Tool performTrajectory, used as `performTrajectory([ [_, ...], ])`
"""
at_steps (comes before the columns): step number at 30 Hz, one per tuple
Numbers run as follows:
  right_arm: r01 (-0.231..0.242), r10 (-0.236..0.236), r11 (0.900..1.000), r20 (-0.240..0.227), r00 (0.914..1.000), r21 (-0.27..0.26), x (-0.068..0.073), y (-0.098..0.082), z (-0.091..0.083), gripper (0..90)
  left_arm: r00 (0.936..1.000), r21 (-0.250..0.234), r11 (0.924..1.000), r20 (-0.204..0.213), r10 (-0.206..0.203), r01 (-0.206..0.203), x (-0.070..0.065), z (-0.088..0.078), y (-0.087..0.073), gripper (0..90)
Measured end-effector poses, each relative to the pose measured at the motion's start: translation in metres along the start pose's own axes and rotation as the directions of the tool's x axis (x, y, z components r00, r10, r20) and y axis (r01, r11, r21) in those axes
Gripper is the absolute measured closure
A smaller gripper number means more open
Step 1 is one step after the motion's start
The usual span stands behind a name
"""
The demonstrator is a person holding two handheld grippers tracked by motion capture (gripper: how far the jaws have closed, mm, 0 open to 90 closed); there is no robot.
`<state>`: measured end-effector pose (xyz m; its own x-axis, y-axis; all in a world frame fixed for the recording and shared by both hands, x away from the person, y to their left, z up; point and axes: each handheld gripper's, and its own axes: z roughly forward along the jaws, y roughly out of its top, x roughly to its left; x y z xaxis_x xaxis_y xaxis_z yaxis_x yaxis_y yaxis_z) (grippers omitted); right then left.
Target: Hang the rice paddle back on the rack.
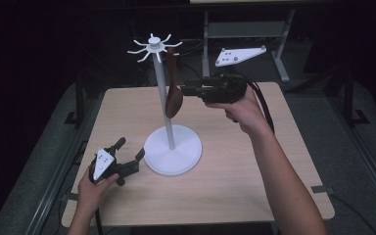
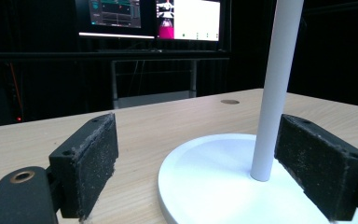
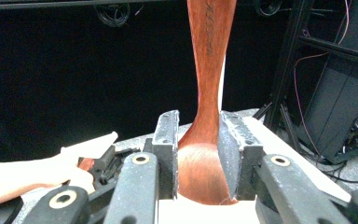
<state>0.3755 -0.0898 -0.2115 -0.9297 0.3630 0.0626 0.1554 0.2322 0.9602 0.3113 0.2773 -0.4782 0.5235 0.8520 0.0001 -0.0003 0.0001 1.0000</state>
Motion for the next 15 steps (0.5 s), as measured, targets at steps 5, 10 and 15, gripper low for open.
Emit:
performTrajectory([
  [5, -0.007, 0.006, 1.0, 0.03, 0.9995, 0.015, -0.001, -0.011, -0.009, 63.3, 1.0, -0.008, 1.0, 0.002, 0.0, 0.0, 0.0, 0.0, 0.0, 12.9],
  [10, -0.02, 0.018, 0.999, 0.056, 0.9983, 0.035, -0.003, -0.026, -0.018, 59.8, 1.0, 0.003, 1.0, 0.001, 0.006, -0.006, 0.0, -0.001, 0.0, 12.9],
  [15, -0.032, 0.027, 0.998, 0.077, 0.9967, 0.062, -0.002, -0.044, -0.026, 56.2, 1.0, -0.009, 1.0, 0.002, 0.0, 0.0, 0.0, 0.0, 0.0, 12.9],
])
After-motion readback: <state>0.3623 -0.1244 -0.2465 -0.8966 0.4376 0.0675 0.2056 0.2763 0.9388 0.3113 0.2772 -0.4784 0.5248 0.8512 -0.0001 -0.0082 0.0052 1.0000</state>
